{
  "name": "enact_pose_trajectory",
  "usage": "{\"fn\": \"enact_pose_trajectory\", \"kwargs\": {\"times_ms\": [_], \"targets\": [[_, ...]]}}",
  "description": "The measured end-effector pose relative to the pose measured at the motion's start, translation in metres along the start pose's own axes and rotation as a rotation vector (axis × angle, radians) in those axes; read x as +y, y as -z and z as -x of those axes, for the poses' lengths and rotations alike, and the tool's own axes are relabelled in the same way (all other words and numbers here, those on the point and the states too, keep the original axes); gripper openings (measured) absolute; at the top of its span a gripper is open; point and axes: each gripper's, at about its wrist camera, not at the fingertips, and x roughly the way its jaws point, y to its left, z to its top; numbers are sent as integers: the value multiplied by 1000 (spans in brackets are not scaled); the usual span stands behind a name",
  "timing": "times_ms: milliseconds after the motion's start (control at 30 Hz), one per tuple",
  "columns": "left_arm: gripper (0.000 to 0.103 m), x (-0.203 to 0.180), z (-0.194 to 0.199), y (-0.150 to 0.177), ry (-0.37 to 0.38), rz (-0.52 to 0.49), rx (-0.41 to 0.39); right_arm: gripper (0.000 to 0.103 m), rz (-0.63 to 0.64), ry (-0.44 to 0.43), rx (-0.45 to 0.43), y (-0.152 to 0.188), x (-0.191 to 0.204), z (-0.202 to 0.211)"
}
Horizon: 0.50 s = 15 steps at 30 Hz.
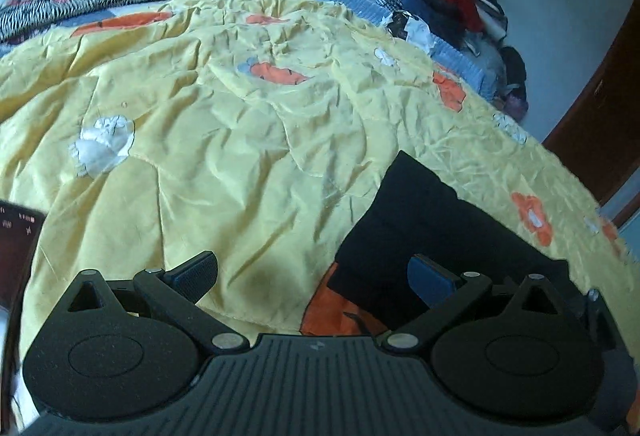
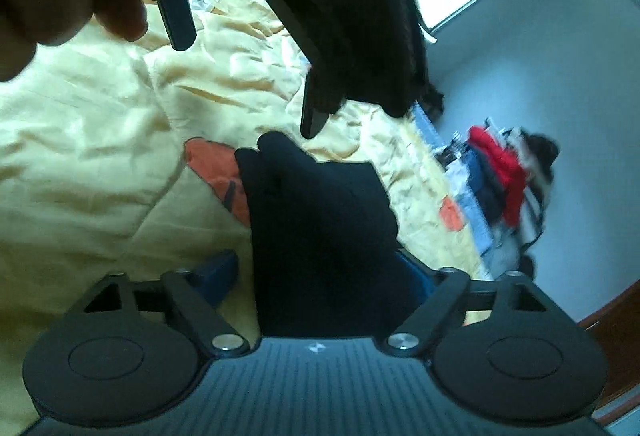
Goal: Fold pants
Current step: 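Grasp the trouser bundle edge with the left gripper and lift it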
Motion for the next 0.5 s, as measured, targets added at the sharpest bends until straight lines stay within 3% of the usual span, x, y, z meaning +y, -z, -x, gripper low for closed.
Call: {"fn": "enact_pose_trajectory", "kwargs": {"times_ms": [67,267,400,500], "targets": [[102,-1,-3,-1,5,-16,-3,67,19,16,7,-2,2,-5],[102,-5,-15,-5,73,-44,21,34,100,2,-27,-4,15,-11],[102,3,-30,-7,212,35,123,26,97,-11,-56,-5,17,-15],[102,10,-41,-8,301,114,171,25,-58,-52,-77,-5,-5,-16]]}}
